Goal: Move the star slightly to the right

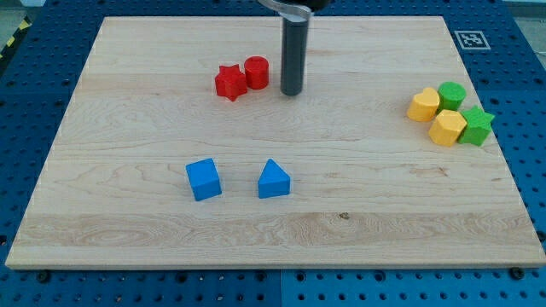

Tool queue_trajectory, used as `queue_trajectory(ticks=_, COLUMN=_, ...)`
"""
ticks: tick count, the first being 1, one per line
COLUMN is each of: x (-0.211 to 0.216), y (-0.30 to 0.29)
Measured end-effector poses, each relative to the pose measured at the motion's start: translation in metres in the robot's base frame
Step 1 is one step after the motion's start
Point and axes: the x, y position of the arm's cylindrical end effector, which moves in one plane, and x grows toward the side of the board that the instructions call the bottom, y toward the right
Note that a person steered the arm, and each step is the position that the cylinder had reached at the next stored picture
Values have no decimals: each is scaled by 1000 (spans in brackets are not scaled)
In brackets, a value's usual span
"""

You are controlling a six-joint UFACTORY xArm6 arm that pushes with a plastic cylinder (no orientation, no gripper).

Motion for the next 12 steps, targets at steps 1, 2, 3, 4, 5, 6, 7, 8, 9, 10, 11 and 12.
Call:
queue_trajectory(ticks=1, x=0, y=-1)
queue_trajectory(ticks=2, x=-10, y=-4)
queue_trajectory(ticks=3, x=-24, y=-13)
queue_trajectory(ticks=4, x=-28, y=-20)
queue_trajectory(ticks=5, x=-62, y=-36)
queue_trajectory(ticks=6, x=-84, y=-40)
queue_trajectory(ticks=7, x=-75, y=-21)
queue_trajectory(ticks=8, x=-65, y=-21)
queue_trajectory(ticks=9, x=-48, y=-21)
queue_trajectory(ticks=10, x=-42, y=-21)
queue_trajectory(ticks=11, x=-36, y=-29)
queue_trajectory(ticks=12, x=-27, y=-40)
